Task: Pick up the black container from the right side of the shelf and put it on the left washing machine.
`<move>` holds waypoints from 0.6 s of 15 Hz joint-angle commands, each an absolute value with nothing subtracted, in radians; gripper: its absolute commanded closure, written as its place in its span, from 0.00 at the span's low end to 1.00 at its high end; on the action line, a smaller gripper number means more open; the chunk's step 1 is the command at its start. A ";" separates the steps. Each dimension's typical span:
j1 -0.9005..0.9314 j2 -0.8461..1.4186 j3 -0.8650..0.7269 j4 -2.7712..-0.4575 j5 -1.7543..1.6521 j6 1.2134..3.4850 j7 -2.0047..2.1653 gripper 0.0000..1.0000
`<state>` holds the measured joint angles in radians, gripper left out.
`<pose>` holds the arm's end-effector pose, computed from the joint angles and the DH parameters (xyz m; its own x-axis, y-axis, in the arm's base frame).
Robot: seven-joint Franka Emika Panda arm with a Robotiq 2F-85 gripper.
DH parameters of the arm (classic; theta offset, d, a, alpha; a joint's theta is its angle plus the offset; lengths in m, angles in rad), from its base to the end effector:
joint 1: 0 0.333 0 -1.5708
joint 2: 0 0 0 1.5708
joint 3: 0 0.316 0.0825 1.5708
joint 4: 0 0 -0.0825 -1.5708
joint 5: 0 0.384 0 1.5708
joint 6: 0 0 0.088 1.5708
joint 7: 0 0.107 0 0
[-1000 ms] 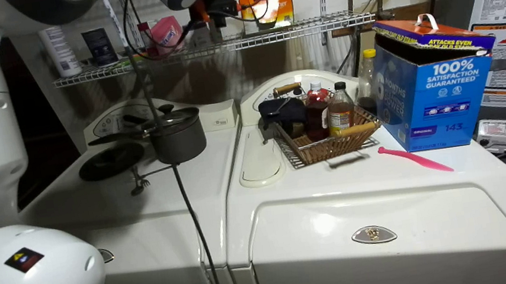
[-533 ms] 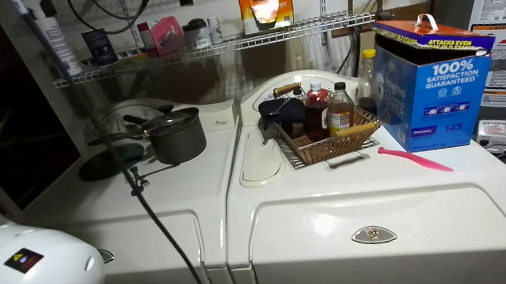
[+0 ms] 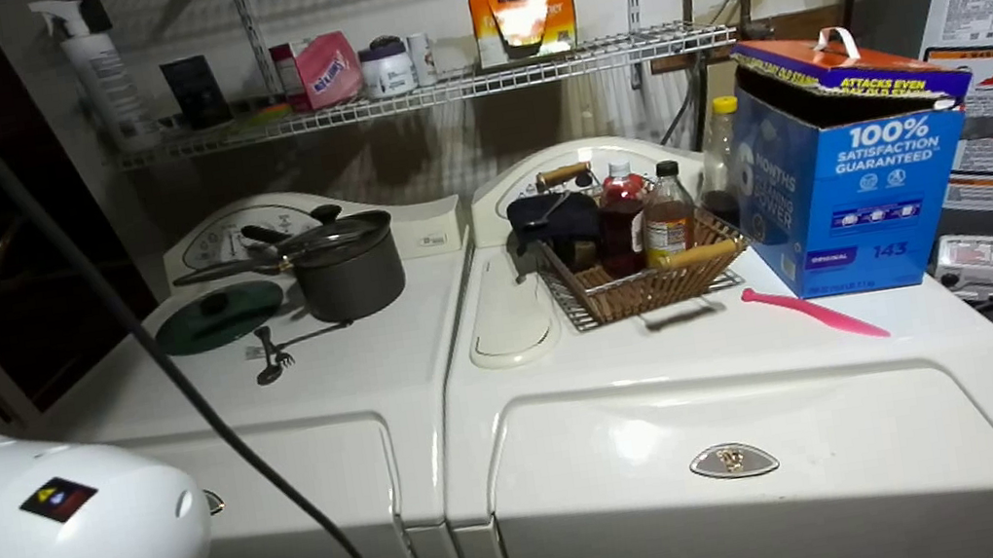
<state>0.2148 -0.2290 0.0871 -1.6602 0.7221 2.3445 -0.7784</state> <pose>0.4871 0.1706 0.8019 0.3076 0.3209 0.8958 0.7424 -0.6698 -0.0150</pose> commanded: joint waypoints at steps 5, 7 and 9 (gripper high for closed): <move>0.306 -0.114 0.148 -1.450 0.786 2.392 -0.837 0.80; 0.322 -0.079 0.160 -1.399 0.797 2.418 -0.838 0.80; 0.331 -0.041 0.173 -1.352 0.802 2.446 -0.836 0.80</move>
<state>0.3129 -0.1279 0.1597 -1.4663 0.7714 2.4096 -0.8101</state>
